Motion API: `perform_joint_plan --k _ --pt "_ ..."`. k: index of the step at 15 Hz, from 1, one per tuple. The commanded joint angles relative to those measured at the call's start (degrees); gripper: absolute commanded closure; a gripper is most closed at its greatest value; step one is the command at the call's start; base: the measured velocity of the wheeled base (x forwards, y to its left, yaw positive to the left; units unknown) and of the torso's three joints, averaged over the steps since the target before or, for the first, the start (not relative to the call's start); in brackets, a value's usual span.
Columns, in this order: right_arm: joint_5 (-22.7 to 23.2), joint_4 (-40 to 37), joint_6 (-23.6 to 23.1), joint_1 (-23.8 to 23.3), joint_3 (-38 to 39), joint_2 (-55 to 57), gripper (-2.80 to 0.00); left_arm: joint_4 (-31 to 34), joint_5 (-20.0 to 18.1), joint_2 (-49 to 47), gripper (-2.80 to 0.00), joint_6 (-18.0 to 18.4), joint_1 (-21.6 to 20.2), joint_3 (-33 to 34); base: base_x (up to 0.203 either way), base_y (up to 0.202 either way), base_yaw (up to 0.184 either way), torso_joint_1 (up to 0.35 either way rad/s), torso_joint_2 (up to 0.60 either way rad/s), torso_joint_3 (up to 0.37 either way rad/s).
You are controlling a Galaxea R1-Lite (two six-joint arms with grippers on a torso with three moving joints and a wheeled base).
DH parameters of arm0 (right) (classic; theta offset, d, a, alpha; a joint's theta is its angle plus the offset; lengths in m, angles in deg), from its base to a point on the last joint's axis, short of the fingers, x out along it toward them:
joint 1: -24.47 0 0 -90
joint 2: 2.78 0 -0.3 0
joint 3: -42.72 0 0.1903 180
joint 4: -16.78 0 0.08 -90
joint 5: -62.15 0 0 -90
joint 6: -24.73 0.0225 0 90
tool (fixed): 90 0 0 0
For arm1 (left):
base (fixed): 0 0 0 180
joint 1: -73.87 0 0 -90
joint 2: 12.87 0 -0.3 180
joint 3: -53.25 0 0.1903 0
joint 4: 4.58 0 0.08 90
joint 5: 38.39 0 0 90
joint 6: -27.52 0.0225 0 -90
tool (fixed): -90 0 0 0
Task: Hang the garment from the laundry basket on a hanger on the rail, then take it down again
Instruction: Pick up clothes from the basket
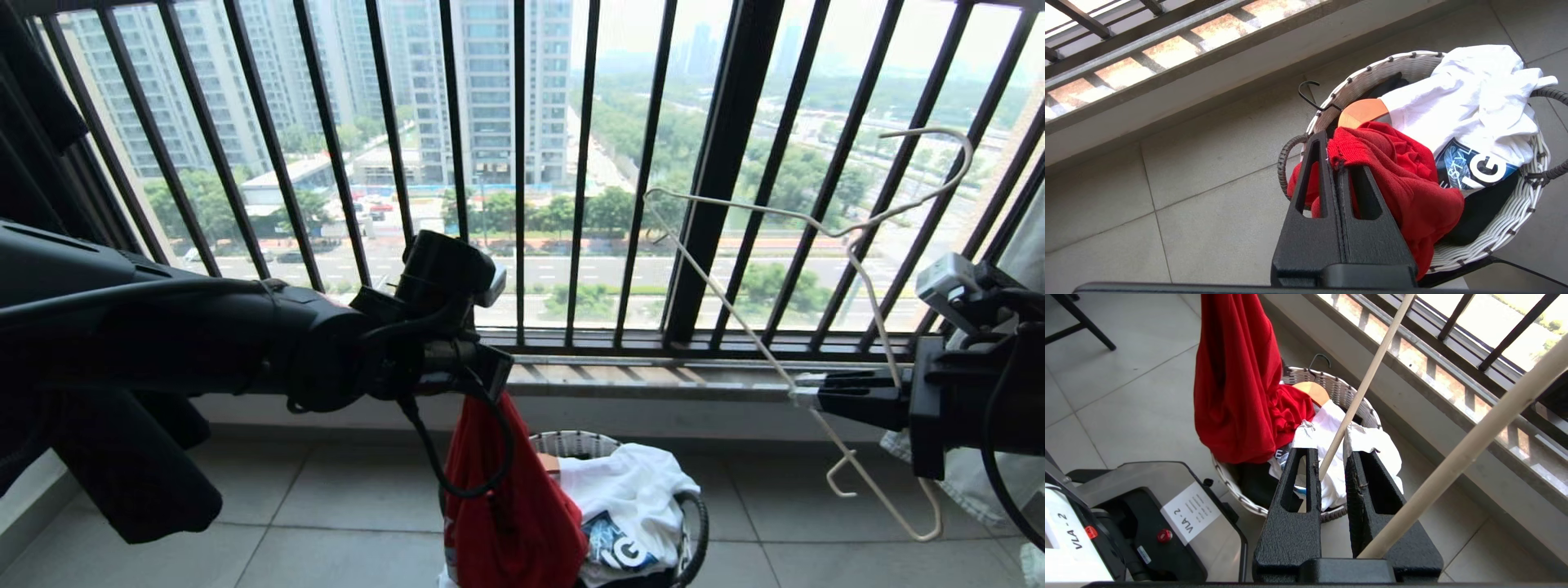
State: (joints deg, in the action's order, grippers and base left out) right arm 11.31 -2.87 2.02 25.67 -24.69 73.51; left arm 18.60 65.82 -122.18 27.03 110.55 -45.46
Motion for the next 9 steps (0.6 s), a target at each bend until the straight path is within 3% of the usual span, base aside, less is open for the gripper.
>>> perform_joint_plan --k 1,5,9 --pt "0.2 0.1 -0.1 0.0 0.0 0.1 0.00 -0.1 0.1 -0.1 0.00 0.0 0.0 0.3 0.000 0.000 0.000 0.006 0.00 0.203" --pt "0.2 0.1 -0.1 0.0 0.0 0.1 0.00 -0.1 0.1 -0.1 0.00 0.1 0.0 0.4 0.000 0.000 0.000 0.001 0.00 0.193" --pt "0.2 0.1 -0.1 0.0 0.0 0.1 0.00 -0.4 0.1 -0.2 0.00 0.1 0.0 0.5 0.000 0.000 0.000 0.001 0.00 0.034"
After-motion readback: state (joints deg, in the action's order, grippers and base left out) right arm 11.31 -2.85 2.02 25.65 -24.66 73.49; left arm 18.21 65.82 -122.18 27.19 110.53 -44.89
